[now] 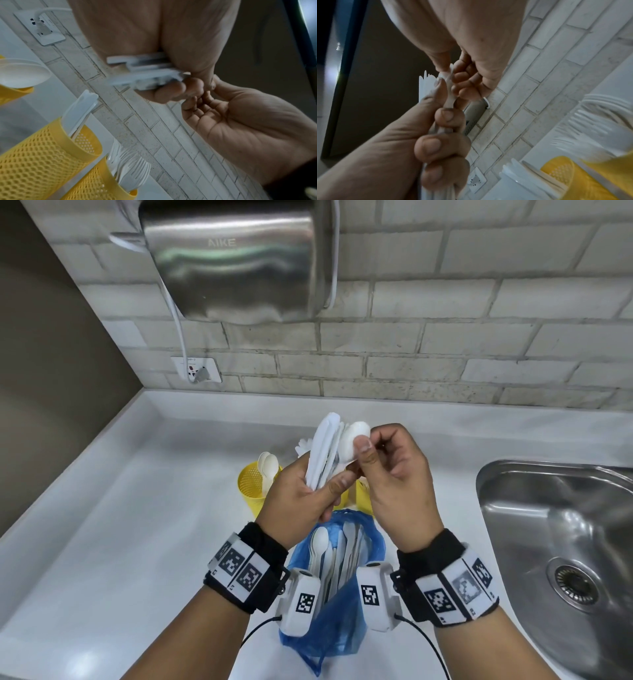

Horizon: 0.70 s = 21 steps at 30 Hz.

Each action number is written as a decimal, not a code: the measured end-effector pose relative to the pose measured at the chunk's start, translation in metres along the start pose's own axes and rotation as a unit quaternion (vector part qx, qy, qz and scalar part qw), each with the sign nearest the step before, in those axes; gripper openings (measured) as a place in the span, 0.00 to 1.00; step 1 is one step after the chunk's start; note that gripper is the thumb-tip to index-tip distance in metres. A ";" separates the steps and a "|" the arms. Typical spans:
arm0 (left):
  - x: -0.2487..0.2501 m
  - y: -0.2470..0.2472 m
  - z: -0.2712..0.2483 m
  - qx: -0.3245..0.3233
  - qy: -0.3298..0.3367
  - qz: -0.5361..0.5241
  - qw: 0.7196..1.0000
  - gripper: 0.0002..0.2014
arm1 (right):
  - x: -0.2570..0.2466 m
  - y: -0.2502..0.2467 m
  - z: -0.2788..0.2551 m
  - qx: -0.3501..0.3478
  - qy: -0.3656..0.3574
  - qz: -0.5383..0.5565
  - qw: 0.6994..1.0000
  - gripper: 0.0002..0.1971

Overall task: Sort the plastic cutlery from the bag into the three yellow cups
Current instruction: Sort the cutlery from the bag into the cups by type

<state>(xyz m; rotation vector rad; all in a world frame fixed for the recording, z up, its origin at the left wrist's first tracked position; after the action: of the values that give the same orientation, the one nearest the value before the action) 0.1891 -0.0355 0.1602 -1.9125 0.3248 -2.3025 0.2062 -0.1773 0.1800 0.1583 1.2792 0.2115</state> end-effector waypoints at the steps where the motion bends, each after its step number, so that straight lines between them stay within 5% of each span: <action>1: 0.000 0.001 -0.001 -0.005 -0.001 -0.004 1.000 0.07 | 0.001 -0.003 0.002 0.020 0.006 0.030 0.999 0.13; 6: -0.005 -0.001 -0.005 0.002 -0.026 -0.018 1.000 0.16 | 0.007 -0.027 0.015 0.127 0.074 0.204 0.968 0.07; 11: -0.010 -0.002 -0.005 -0.001 -0.048 -0.065 0.997 0.17 | 0.013 -0.037 0.020 0.142 0.137 0.343 0.918 0.07; 17: -0.006 0.004 -0.003 -0.018 -0.053 -0.108 0.993 0.16 | 0.009 -0.001 0.008 -0.014 0.161 0.144 0.976 0.11; 21: 0.000 0.012 -0.003 -0.046 -0.050 -0.111 0.992 0.16 | 0.007 0.018 0.003 -0.069 0.133 0.049 0.988 0.08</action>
<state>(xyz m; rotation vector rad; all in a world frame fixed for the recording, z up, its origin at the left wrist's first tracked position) 0.1859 -0.0465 0.1572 -2.2010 0.2207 -2.3510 0.2100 -0.1583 0.1783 0.0759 1.5176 0.4152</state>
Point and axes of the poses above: each hand's wrist, its own z-axis towards the middle knuckle, its own y-axis out of the palm, x = y × z, the point moved 9 cm from there along z, towards the middle knuckle, and after that the axes turned 6 degrees about z, right-handed, at the moved point
